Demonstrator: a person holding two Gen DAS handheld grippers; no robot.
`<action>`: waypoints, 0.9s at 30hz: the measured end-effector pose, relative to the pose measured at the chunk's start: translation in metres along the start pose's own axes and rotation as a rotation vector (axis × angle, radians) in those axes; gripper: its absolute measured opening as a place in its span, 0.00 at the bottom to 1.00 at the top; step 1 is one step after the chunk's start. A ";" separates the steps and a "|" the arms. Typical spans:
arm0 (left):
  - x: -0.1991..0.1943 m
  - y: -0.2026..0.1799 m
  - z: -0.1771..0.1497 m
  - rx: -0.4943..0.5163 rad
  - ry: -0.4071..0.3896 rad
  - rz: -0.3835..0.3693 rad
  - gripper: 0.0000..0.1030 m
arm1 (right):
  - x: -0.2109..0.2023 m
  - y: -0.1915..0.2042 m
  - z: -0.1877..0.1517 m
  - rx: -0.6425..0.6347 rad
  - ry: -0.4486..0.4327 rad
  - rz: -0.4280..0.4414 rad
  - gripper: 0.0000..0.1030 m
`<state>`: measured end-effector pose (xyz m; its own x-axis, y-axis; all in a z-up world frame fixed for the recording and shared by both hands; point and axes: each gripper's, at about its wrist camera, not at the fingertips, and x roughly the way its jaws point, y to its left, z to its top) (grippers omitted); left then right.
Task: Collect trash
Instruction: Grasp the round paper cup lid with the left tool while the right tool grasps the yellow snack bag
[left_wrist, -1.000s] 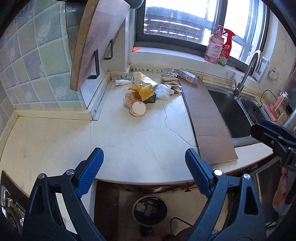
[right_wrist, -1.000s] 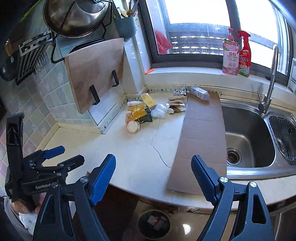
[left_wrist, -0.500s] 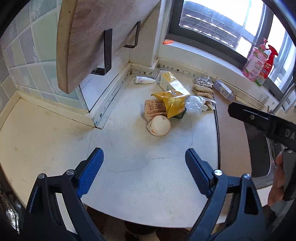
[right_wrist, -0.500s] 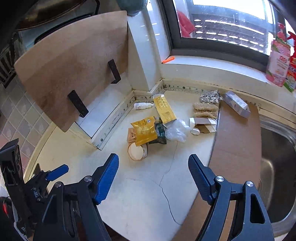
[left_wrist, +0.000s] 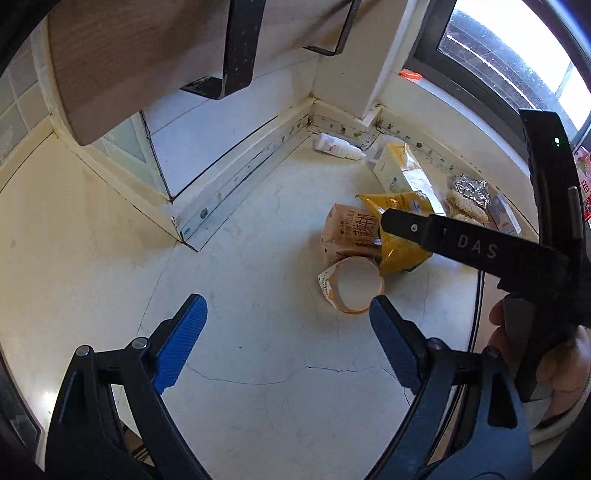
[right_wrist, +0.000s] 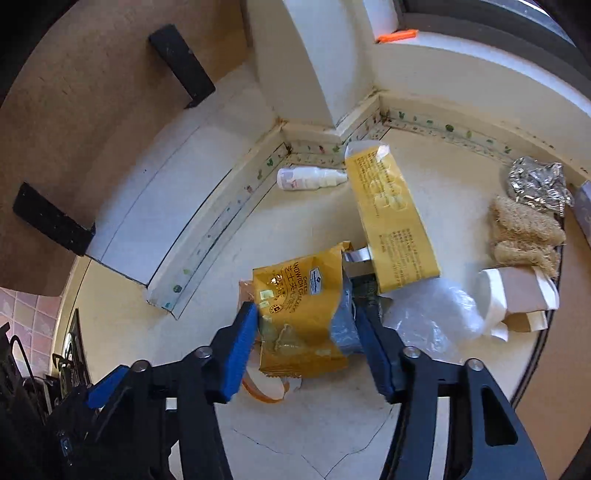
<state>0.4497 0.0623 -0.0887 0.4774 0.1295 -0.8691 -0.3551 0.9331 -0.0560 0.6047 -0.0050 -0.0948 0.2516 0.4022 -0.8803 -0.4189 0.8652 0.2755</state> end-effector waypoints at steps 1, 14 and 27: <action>0.003 -0.001 0.000 -0.006 0.003 -0.001 0.85 | 0.002 -0.001 0.000 -0.005 -0.010 0.019 0.46; 0.042 -0.042 0.002 0.037 0.091 -0.045 0.85 | -0.030 -0.034 -0.017 0.011 -0.094 0.099 0.12; 0.078 -0.048 0.008 0.029 0.139 0.005 0.51 | -0.056 -0.065 -0.044 0.062 -0.099 0.153 0.11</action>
<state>0.5104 0.0304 -0.1494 0.3590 0.0884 -0.9292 -0.3332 0.9420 -0.0391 0.5796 -0.0968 -0.0807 0.2750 0.5553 -0.7849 -0.4048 0.8073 0.4294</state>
